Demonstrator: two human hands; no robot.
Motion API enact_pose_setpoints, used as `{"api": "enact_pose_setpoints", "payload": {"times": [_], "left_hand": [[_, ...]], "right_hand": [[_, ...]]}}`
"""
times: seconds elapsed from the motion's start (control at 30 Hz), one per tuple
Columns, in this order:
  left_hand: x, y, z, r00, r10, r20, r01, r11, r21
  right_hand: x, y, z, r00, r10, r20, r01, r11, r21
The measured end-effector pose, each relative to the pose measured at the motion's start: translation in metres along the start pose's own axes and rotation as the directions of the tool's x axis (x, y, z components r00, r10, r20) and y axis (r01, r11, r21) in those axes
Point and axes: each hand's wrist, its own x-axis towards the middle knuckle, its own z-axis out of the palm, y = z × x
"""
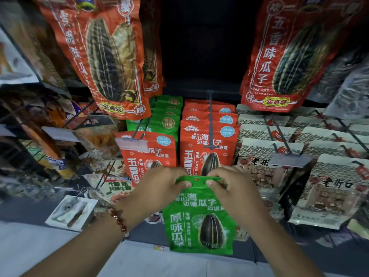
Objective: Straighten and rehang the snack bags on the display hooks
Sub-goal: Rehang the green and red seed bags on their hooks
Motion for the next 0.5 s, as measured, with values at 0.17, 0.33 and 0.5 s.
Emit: {"api": "enact_pose_setpoints", "payload": {"times": [0.17,0.33,0.5], "left_hand": [[-0.027,-0.021,0.000,0.999,-0.052,-0.007,0.052,0.998,0.033],[-0.052,-0.054,-0.014,0.993,-0.095,-0.065,0.099,0.993,0.064],[-0.065,-0.093,-0.028,0.987,-0.078,-0.142,0.089,0.994,0.067]], "right_hand": [[0.002,-0.014,0.018,0.993,0.016,0.114,-0.036,0.984,0.175],[0.024,-0.045,0.037,0.985,0.011,0.169,-0.052,0.970,0.239],[0.061,-0.075,0.057,0.992,-0.057,0.111,0.037,0.984,0.176]]}}
